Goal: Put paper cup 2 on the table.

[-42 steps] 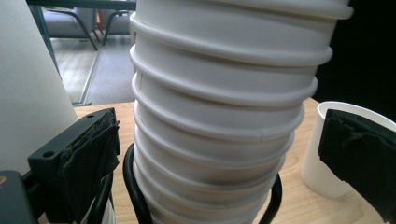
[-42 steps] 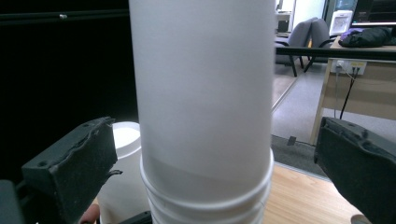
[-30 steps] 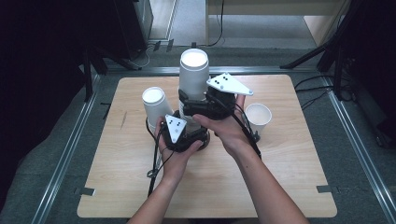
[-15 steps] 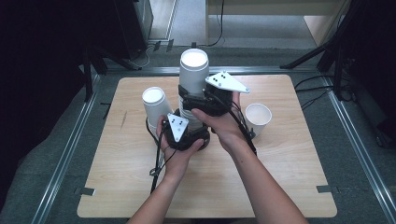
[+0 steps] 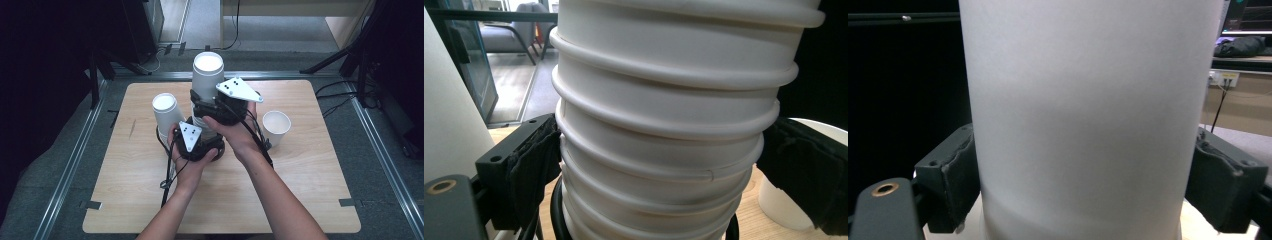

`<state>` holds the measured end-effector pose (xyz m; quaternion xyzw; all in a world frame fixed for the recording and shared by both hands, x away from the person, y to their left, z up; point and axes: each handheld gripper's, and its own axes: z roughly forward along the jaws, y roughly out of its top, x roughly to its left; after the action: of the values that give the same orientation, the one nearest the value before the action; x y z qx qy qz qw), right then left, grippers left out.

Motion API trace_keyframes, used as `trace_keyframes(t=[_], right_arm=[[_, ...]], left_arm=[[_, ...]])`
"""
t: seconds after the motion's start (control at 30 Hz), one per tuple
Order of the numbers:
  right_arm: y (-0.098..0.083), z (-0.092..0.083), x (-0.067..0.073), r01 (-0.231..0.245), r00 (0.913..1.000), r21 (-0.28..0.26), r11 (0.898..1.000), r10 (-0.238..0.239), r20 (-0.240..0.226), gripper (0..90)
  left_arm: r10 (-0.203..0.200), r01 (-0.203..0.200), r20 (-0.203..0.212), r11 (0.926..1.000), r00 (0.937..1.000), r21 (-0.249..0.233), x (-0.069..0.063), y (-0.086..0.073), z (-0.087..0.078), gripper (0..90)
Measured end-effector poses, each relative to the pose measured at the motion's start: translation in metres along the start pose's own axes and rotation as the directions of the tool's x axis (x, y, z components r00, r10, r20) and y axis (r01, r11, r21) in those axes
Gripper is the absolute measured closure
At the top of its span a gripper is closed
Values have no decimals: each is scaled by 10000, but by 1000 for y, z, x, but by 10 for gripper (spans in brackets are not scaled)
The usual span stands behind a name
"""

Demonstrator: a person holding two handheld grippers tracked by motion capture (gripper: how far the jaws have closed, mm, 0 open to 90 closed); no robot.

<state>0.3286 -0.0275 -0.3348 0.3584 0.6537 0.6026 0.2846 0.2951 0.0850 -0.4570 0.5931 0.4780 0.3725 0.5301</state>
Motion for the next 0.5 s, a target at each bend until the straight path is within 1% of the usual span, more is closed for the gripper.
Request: trace_keyframes(t=[0.17,0.3,0.5], right_arm=[[2,1,0,-90,9999,24,10000,90,-55,130],[3,1,0,-170,9999,-99,9998,170,25,129],[9,0,-1,-323,9995,-290,9991,323,-5,128]], left_arm=[[-49,49,46,10000,10000,-22,1,0,0,53],[-153,153,110,9999,9998,4,1,0,-1,58],[-77,76,151,10000,9999,37,2,0,-1,60]])
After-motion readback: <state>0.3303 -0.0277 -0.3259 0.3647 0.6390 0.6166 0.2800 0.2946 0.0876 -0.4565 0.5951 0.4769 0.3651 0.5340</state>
